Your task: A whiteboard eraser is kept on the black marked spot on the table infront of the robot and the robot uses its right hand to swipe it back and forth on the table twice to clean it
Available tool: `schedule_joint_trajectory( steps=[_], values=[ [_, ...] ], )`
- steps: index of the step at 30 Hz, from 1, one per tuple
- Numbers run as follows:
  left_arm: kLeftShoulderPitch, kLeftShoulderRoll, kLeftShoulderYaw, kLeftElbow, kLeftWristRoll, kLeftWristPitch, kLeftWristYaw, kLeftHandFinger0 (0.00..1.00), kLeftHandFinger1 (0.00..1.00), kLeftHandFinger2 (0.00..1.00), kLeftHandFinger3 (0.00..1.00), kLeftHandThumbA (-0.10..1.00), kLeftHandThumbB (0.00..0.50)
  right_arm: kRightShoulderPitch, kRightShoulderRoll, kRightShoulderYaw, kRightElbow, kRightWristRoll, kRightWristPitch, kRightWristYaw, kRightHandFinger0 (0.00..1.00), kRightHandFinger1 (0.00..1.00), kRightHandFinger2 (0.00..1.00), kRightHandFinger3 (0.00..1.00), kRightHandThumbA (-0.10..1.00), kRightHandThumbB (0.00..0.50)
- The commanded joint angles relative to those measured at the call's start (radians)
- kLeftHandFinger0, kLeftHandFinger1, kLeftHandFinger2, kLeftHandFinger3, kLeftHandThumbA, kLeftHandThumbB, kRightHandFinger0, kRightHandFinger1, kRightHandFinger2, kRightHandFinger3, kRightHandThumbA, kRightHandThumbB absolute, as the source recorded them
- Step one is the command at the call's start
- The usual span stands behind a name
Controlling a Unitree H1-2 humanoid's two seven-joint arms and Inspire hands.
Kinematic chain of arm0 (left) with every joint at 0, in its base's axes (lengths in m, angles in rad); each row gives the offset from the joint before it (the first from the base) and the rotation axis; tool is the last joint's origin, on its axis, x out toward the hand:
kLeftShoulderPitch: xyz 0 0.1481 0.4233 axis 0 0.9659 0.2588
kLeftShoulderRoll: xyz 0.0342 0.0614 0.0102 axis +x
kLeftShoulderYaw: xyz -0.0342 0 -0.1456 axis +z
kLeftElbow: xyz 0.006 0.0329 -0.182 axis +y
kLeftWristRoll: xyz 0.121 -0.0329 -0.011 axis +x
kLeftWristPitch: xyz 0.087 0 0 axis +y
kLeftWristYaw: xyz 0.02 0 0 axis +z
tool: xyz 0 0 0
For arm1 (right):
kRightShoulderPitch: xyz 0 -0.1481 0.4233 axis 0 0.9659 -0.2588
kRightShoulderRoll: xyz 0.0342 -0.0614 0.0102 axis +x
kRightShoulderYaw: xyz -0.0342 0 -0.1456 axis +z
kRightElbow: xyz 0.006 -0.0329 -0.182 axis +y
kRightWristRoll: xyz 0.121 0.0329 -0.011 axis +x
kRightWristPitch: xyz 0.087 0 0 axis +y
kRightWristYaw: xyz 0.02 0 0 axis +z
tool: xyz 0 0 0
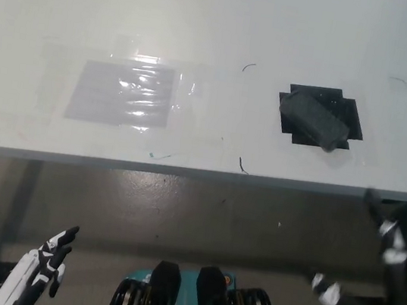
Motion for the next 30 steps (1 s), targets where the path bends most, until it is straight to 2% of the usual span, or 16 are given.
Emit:
schedule_joint_trajectory(
  steps=[1, 3, 5, 8, 10, 11, 14, 18, 20, 23, 25, 27, 30],
  values=[
    [0.004, 0.029, -0.003, -0.051, -0.013, -0.095, -0.036, 1.00, 1.00, 1.00, 1.00, 0.94, 0.393, -0.522, -0.180, -0.106, -0.282, -0.342, 0.617, 0.328, 1.00, 1.00, 1.00, 1.00, 0.85, 0.322],
    [0.005, 0.030, -0.003, -0.046, -0.007, -0.107, -0.034, 1.00, 1.00, 1.00, 1.00, 0.94, 0.380, -0.649, -0.231, -0.081, -0.182, -0.340, 0.661, 0.348, 1.00, 1.00, 1.00, 1.00, 0.84, 0.317],
    [0.005, 0.031, -0.002, -0.046, -0.012, -0.100, -0.036, 1.00, 1.00, 1.00, 1.00, 0.94, 0.386, -0.806, -0.260, -0.053, 0.017, -0.328, 0.674, 0.351, 1.00, 1.00, 1.00, 1.00, 0.86, 0.340],
    [0.004, 0.032, -0.002, -0.046, -0.011, -0.098, -0.037, 1.00, 1.00, 1.00, 1.00, 0.94, 0.390, -0.971, -0.283, 0.015, 0.274, -0.325, 0.674, 0.328, 1.00, 1.00, 1.00, 1.00, 0.90, 0.365],
    [0.006, 0.033, -0.002, -0.048, -0.008, -0.098, -0.036, 1.00, 1.00, 1.00, 1.00, 0.94, 0.388, -1.042, -0.282, 0.053, 0.393, -0.333, 0.669, 0.324, 1.00, 1.00, 1.00, 1.00, 0.93, 0.362],
    [0.010, 0.034, -0.004, -0.052, -0.009, -0.095, -0.038, 1.00, 1.00, 1.00, 1.00, 0.94, 0.384, -1.118, -0.264, 0.084, 0.539, -0.326, 0.669, 0.313, 1.00, 1.00, 1.00, 1.00, 0.94, 0.395],
    [0.015, 0.033, -0.006, -0.054, -0.004, -0.090, -0.038, 1.00, 1.00, 1.00, 1.00, 0.94, 0.385, -1.213, -0.237, 0.139, 0.739, -0.334, 0.646, 0.305, 1.00, 1.00, 1.00, 1.00, 1.00, 0.427],
    [0.017, 0.036, -0.008, -0.048, -0.013, -0.094, -0.046, 1.00, 1.00, 1.00, 1.00, 0.94, 0.378, -1.313, -0.184, 0.186, 0.971, -0.338, 0.674, 0.275, 1.00, 1.00, 1.00, 1.00, 1.00, 0.423],
    [0.017, 0.037, -0.008, -0.045, -0.013, -0.099, -0.046, 1.00, 1.00, 1.00, 1.00, 0.94, 0.380, -1.393, -0.147, 0.230, 1.167, -0.350, 0.674, 0.250, 1.00, 1.00, 1.00, 1.00, 1.00, 0.447],
    [0.027, 0.036, -0.008, -0.046, -0.013, -0.100, -0.046, 1.00, 1.00, 1.00, 1.00, 0.94, 0.385, -1.435, -0.110, 0.248, 1.303, -0.323, 0.673, 0.223, 1.00, 1.00, 1.00, 1.00, 1.00, 0.426],
    [0.032, 0.038, -0.009, -0.047, -0.008, -0.106, -0.045, 1.00, 1.00, 1.00, 1.00, 0.94, 0.383, -1.456, -0.083, 0.255, 1.408, -0.300, 0.650, 0.193, 1.00, 1.00, 1.00, 1.00, 1.00, 0.393],
    [0.036, 0.037, -0.010, -0.050, -0.004, -0.109, -0.043, 1.00, 1.00, 1.00, 1.00, 0.95, 0.378, -1.466, -0.073, 0.254, 1.468, -0.273, 0.616, 0.189, 1.00, 1.00, 1.00, 1.00, 1.00, 0.339],
    [0.039, 0.034, -0.009, -0.044, 0.003, -0.124, -0.037, 1.00, 1.00, 1.00, 1.00, 0.94, 0.368, -1.475, -0.053, 0.266, 1.572, -0.255, 0.574, 0.167, 1.00, 1.00, 1.00, 1.00, 1.00, 0.330]
  ],
)
